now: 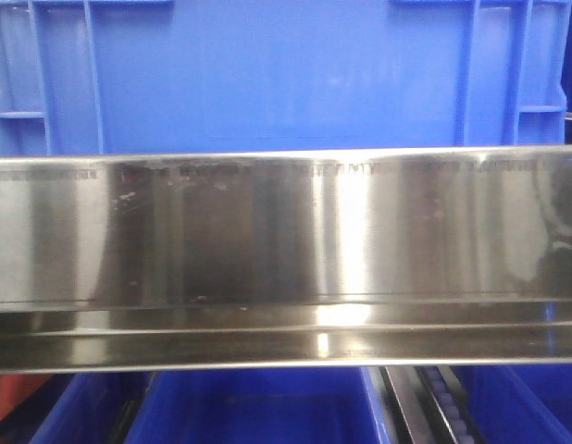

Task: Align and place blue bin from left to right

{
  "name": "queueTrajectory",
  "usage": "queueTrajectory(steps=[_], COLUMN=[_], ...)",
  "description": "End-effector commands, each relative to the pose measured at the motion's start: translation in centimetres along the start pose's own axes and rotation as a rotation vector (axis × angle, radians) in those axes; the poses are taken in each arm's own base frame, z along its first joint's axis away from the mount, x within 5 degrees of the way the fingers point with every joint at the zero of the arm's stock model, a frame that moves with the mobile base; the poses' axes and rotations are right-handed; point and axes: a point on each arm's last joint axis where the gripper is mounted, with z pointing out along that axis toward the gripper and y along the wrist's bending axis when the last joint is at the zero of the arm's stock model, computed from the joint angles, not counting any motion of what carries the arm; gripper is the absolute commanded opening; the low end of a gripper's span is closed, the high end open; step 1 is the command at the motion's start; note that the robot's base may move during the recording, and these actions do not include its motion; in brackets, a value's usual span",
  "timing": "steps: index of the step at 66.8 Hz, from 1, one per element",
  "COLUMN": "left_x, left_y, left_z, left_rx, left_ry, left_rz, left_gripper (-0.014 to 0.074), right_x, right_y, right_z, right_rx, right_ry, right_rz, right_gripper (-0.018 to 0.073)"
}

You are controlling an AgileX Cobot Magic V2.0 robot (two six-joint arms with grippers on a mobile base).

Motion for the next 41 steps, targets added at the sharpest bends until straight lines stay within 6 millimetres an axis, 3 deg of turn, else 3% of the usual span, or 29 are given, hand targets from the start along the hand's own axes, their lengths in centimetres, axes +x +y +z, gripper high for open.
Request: queueTrajectory(steps=[1,41], left_x=[-0.24,-0.24], left_y=[-0.04,-0.04], left_z=[-0.04,-0.04], left_rx=[0.006,0.006], left_ry=[-0.024,-0.024], left_rz=[0.011,0.011], left_gripper=[-0.0111,-0.0111], right_x=[-0.24,-0.24], right_y=[-0.02,-0.02], right_z=[-0.04,-0.04], right_rx=[0.003,0.003], right_ry=[-0.026,-0.026], right_rz=[0.001,0.001], right_gripper=[-0.007,-0.007])
